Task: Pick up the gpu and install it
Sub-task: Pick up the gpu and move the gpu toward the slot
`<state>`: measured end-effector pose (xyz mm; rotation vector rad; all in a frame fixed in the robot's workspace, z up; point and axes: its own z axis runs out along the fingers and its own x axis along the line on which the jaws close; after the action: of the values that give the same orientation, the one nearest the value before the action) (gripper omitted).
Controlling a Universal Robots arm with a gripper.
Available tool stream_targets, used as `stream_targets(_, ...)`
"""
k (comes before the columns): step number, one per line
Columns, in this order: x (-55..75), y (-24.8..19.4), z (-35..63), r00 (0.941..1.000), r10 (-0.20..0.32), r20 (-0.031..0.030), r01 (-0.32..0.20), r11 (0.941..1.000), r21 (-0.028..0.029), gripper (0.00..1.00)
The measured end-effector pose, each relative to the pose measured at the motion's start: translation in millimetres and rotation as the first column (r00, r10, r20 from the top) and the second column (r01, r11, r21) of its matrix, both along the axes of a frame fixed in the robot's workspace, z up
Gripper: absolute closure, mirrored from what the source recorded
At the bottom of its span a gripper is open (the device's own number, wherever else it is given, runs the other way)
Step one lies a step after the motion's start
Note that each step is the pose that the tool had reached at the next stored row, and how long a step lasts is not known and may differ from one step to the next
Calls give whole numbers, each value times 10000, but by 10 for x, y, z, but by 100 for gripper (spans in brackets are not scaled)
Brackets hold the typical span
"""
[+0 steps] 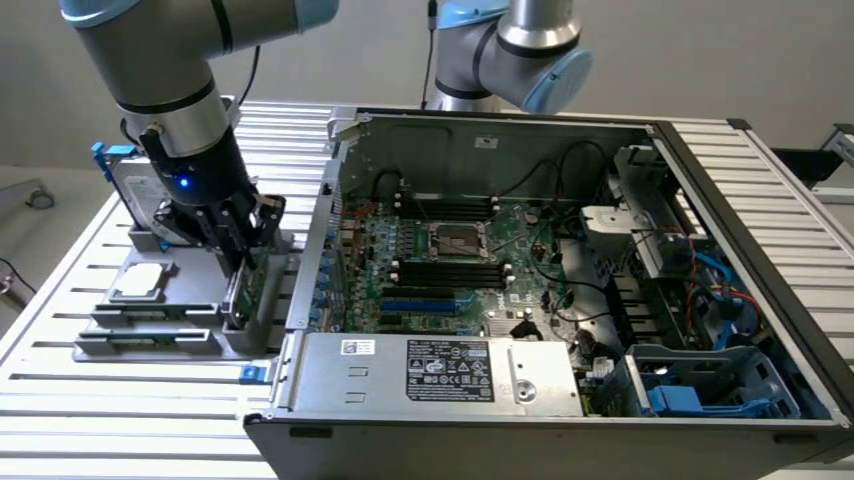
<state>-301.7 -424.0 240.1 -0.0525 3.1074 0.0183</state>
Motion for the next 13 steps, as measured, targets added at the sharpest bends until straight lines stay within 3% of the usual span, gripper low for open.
stream_targets(8,0,1,11,10000,-1,2,1,10000,14,73)
stream_targets(13,0,0,102,10000,0,0,0,10000,90,73)
